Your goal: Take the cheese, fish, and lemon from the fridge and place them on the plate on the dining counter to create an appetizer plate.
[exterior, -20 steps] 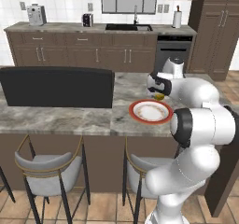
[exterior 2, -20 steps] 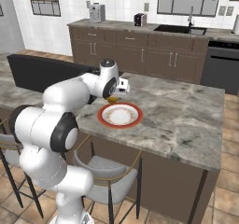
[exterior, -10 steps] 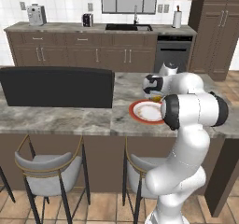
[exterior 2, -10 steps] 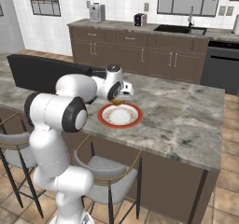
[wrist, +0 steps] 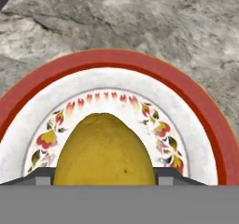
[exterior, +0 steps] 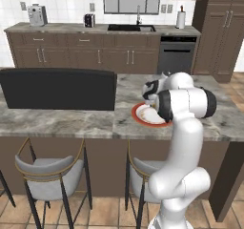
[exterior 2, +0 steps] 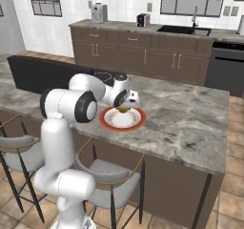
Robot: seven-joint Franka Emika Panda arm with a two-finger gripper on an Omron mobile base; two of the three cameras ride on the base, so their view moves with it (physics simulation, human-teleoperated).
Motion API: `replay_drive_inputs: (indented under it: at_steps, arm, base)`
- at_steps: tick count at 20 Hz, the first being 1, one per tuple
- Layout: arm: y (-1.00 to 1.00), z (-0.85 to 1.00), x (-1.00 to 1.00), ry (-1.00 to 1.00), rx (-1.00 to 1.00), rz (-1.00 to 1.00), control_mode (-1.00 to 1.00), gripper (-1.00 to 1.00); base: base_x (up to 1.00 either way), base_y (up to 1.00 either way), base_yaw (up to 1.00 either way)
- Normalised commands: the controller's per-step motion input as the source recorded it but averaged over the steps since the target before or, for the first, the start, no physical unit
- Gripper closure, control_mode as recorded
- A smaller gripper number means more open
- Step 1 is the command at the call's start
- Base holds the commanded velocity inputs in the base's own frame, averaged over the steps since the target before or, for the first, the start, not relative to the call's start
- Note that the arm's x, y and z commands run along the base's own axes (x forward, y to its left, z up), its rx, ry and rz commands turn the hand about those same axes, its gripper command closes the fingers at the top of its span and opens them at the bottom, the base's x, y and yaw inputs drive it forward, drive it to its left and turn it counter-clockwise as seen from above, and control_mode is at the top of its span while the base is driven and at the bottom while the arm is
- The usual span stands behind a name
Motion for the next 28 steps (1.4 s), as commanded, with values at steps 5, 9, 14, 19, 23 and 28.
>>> replay_drive_inputs:
  at_steps: [5, 9, 14, 19, 23, 28]
  arm:
    - [-0.16, -0.42, 0.42, 0.06, 0.0, 0.0, -1.0, 1.0]
    - [-0.08, -0.44, 0.36, 0.06, 0.0, 0.0, -1.0, 1.0]
    - [0.0, -0.42, 0.19, 0.05, 0.0, 0.0, -1.0, -1.0]
    - [-0.01, -0.18, 0.1, 0.02, 0.0, 0.0, -1.0, -1.0]
    - [-0.11, 0.02, -0.28, 0.0, 0.0, 0.0, -1.0, -1.0]
    - [-0.28, 0.3, -0.83, -0.11, 0.01, 0.04, -1.0, -1.0]
  base:
    - [0.0, 0.0, 0.0]
    - [0.0, 0.0, 0.0]
    - [0.0, 0.0, 0.0]
    - [0.0, 0.0, 0.0]
    - [0.0, 0.0, 0.0]
    - [0.0, 0.0, 0.0]
